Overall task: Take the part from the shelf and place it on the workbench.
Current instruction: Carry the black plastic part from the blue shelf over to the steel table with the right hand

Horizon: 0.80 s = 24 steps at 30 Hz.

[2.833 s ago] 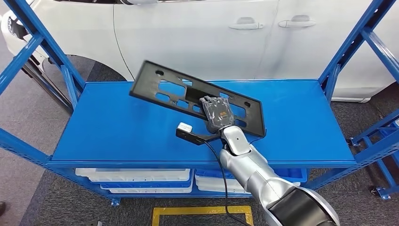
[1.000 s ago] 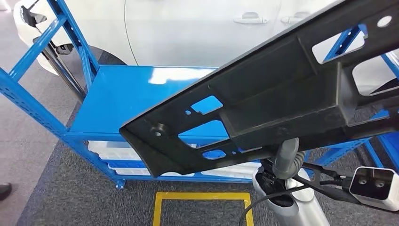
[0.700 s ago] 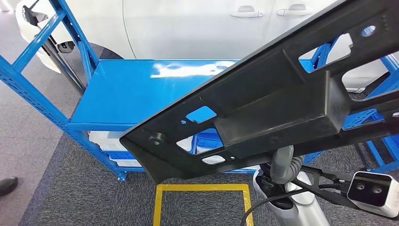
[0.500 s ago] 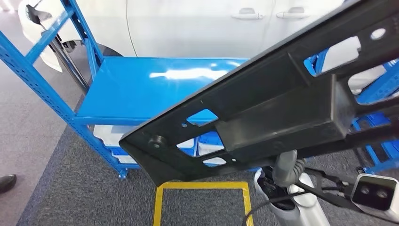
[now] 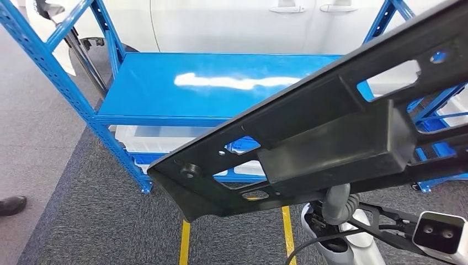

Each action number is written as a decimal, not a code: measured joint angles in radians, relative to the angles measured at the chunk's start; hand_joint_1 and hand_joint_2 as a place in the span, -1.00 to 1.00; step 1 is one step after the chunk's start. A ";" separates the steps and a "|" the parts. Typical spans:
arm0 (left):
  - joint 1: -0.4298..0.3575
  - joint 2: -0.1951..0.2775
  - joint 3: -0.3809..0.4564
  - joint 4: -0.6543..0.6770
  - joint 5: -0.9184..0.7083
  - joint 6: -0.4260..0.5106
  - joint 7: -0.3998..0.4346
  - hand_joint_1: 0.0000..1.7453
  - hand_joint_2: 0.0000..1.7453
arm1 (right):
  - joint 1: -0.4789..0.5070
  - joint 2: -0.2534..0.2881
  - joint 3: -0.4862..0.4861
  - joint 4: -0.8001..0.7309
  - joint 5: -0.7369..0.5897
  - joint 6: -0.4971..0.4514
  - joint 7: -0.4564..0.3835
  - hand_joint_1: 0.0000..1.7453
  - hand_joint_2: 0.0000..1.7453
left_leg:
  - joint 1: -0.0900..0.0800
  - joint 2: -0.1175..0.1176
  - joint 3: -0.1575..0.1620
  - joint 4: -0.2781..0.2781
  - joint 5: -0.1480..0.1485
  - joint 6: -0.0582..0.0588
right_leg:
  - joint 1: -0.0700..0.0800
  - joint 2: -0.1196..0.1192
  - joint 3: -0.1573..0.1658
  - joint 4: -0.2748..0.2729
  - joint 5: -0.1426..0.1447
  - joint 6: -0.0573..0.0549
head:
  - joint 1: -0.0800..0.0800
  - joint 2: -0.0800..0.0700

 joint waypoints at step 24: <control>0.004 -0.006 0.000 0.000 -0.003 0.036 0.062 -1.00 1.00 | 0.011 -0.002 -0.061 0.019 -0.025 0.067 0.001 1.00 1.00 | 0.000 0.003 0.143 -0.036 -0.118 0.029 | -0.007 -0.004 -0.238 0.261 0.013 0.027 | -0.002 0.000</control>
